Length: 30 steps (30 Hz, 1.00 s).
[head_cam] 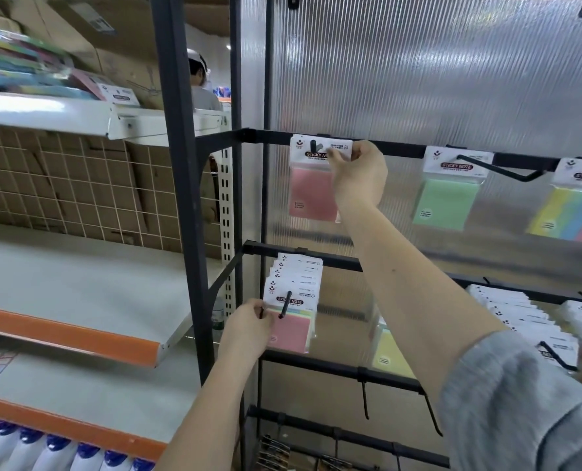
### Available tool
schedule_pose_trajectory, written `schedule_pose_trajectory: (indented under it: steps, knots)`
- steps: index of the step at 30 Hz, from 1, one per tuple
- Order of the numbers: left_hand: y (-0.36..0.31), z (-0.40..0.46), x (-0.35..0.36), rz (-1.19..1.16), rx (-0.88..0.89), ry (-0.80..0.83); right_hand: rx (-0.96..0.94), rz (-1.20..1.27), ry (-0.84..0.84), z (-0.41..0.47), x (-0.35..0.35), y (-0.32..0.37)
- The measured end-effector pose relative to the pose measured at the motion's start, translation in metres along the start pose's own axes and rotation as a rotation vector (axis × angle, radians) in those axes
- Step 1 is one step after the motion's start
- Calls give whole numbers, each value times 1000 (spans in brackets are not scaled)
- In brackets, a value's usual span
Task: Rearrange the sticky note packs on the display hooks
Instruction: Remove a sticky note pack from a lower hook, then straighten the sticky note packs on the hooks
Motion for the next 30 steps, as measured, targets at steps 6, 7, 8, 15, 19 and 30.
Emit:
schedule_pose_trajectory:
  steps: [6, 7, 8, 15, 19, 30]
  knots:
    - [1, -1, -1, 12, -5, 2, 23, 50, -39, -6, -5, -7]
    - [1, -1, -1, 17, -3, -1, 37, 59, -47, -9, -7, -10]
    - [1, -2, -1, 25, -1, -2, 52, 64, -57, -12, -9, -13]
    - [2, -8, 12, -90, 18, 96, 45, 88, -130, -39, -35, -32]
    - [2, -10, 15, -248, 26, 88, 20, 59, -202, -56, -55, -44]
    - [-8, -44, 0, -291, 39, -187, 205, -28, -412, -123, -128, -109]
Point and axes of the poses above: each hand's wrist, its own z-axis towards the middle knuckle, its own x-axis out of the palm, y = z × x, the point moved 7 cm from there along z, towards the middle knuckle, and after that the axes turned 2 degrees about z, right-handed, at the moved point
